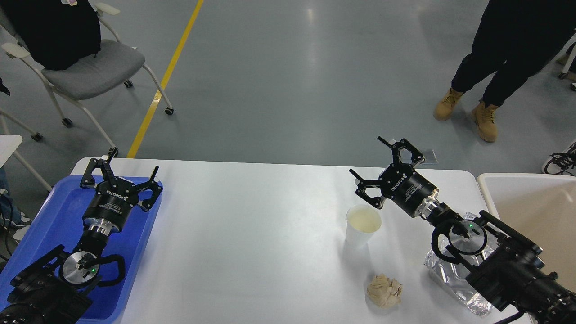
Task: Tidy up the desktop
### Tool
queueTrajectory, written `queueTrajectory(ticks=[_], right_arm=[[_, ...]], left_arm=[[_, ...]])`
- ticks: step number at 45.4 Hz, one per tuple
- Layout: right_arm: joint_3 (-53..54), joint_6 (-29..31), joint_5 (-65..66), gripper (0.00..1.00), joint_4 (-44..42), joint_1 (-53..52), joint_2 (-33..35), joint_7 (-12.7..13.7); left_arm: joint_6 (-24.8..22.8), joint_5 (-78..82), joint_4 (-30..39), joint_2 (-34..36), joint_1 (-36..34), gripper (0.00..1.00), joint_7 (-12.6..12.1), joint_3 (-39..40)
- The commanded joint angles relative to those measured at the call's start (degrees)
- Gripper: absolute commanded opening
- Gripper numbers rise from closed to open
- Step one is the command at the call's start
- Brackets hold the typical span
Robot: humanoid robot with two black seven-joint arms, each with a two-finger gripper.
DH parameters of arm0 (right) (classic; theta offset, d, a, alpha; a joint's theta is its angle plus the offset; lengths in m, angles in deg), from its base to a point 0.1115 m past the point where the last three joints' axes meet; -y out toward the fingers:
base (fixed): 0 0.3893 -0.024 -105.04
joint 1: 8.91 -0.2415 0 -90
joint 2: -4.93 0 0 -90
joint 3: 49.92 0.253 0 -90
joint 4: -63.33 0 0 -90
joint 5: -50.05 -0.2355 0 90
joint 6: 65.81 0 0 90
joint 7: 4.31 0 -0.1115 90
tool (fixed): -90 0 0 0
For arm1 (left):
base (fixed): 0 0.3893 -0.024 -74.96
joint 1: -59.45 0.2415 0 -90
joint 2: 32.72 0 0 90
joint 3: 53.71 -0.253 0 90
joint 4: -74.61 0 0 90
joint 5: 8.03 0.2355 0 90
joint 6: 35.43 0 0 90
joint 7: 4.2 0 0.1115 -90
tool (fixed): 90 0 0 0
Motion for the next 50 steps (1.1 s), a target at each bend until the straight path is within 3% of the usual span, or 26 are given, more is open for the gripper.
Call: queueTrajectory(ticks=[1,50], right_arm=[[0.0,-0.2,0.0,1.0,-0.6,-0.7,0.1,0.0],[-0.1,-1.1,0.1,1.0,0.1,-2.9,2.1,0.2]], left_arm=[[0.1,0.1,0.0,0.0,0.1,0.99,0.1,0.0],[0.1,0.0,0.0,0.0,0.0,0.99,0.1,0.0]])
